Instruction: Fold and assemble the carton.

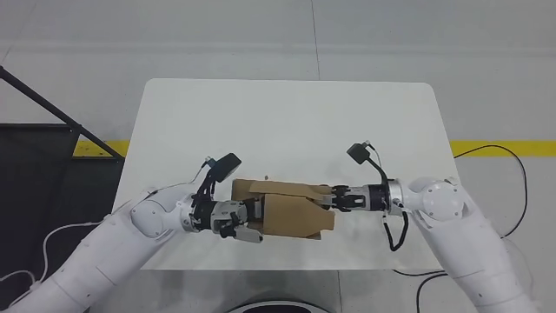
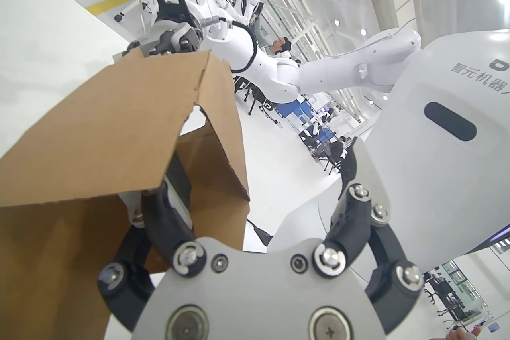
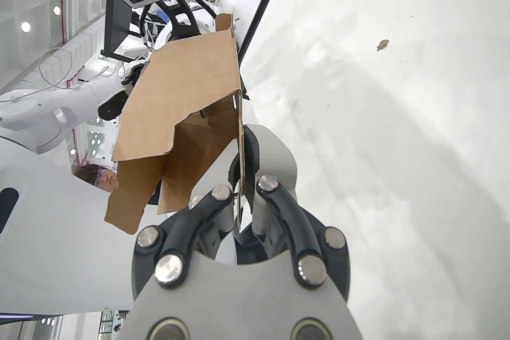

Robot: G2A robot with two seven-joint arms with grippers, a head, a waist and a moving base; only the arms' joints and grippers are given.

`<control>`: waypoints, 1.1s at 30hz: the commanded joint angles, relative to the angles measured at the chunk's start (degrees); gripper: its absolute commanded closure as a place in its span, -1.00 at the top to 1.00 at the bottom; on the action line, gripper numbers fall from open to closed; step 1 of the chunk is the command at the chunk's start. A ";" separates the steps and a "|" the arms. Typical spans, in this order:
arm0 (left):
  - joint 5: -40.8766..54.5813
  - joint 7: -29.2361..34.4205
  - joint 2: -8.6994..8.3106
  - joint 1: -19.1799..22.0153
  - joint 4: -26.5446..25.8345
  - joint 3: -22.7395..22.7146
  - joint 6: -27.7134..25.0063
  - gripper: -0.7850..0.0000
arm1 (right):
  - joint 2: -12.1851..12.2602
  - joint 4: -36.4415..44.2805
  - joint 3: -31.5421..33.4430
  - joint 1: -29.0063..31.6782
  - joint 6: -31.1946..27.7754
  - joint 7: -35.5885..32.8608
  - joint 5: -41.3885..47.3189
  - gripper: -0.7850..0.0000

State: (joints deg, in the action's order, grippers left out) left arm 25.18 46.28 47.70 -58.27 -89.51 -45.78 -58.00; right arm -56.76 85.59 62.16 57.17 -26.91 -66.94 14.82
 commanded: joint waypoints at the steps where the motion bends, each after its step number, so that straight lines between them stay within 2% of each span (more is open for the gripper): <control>1: -0.54 0.00 0.02 0.16 0.47 -0.07 0.00 1.00 | 0.01 0.00 -0.02 -0.02 -0.05 0.02 -0.01 -1.00; 19: -0.70 0.00 0.61 0.34 1.32 0.41 0.00 1.00 | 0.03 0.40 -0.75 -0.56 1.32 -0.16 -1.56 -1.00; 21: -0.73 0.00 0.69 0.46 1.62 0.58 0.00 0.92 | 0.01 0.39 -0.83 -0.66 1.51 0.03 -1.70 -1.00; 23: -0.81 0.00 0.77 0.57 1.90 0.82 0.00 0.66 | -0.01 0.39 -0.93 -0.77 1.73 0.28 -1.93 -1.00; 28: -0.97 0.00 0.96 0.99 2.74 1.33 0.00 0.40 | -0.07 0.50 -1.20 -0.97 1.92 0.69 -2.31 -1.00; 33: -0.88 0.00 1.18 1.36 3.25 1.63 0.00 0.22 | -0.09 0.54 -1.35 -1.12 1.96 0.73 -2.51 -1.00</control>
State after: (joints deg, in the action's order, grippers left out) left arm 24.34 46.28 48.84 -56.97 -86.36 -44.18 -58.00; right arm -56.85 86.14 60.83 56.07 -24.97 -66.21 12.30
